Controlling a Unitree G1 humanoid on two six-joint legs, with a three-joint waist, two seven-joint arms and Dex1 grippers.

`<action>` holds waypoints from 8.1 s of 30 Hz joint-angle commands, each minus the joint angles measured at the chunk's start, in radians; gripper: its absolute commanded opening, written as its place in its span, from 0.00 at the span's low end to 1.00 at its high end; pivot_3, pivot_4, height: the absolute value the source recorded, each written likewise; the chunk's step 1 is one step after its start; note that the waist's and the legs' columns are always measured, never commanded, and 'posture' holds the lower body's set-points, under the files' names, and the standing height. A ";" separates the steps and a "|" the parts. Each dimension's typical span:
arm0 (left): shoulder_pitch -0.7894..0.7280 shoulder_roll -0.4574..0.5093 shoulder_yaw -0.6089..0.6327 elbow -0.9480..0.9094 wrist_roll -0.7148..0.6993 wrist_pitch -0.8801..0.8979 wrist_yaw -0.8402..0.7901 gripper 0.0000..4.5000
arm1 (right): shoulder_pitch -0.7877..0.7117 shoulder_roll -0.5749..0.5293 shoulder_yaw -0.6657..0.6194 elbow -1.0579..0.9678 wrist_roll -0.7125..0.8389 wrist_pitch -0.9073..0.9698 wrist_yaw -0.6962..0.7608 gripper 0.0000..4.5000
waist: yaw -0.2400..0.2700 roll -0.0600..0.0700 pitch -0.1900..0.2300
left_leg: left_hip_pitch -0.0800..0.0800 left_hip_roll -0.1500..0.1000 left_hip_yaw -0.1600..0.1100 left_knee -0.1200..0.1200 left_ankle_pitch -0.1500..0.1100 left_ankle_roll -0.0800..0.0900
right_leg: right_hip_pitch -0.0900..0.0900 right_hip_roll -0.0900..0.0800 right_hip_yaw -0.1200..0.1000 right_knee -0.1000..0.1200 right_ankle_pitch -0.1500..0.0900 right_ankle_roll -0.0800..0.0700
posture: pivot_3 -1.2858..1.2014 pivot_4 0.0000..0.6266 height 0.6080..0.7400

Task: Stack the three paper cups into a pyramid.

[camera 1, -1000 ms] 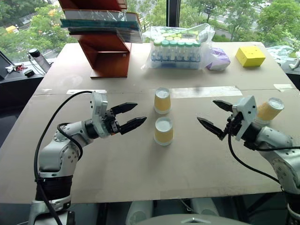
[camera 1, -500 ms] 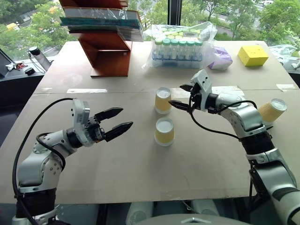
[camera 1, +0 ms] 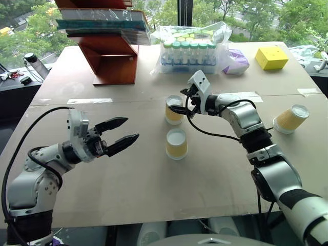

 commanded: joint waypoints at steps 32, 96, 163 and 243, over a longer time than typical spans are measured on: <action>-0.102 0.014 -0.088 -0.062 -0.019 -0.008 0.003 1.00 | 0.115 -0.309 -0.165 -0.649 0.151 0.337 0.145 0.50 | 0.026 0.003 0.003 | -0.007 -0.001 -0.003 0.001 0.000 0.000 | -0.003 -0.002 -0.004 -0.003 0.000 0.000 | 0.52 0.24 1.00; -0.198 0.159 -0.108 0.005 -0.078 0.096 -0.228 1.00 | 0.718 -0.396 -0.041 -1.142 0.194 0.318 -0.117 0.50 | 0.025 0.002 0.002 | -0.004 -0.001 -0.002 0.003 0.000 0.000 | 0.000 0.001 -0.003 0.000 0.000 0.000 | 0.52 0.24 1.00; -0.201 0.133 -0.112 -0.026 -0.120 0.062 -0.286 1.00 | 0.689 -0.345 -0.717 -0.599 0.075 0.199 -0.594 0.98 | 0.006 0.000 0.001 | -0.001 -0.001 0.009 0.004 0.000 0.000 | 0.001 0.003 0.003 0.002 0.000 0.000 | 0.52 0.24 1.00; -0.074 0.001 -0.074 0.153 -0.008 -0.036 -0.165 1.00 | 1.127 -0.618 -0.767 -1.333 0.560 0.270 0.027 0.98 | 0.027 0.000 0.001 | -0.003 0.000 -0.001 0.004 0.000 0.000 | 0.001 0.001 -0.002 0.000 0.000 0.001 | 0.52 0.24 1.00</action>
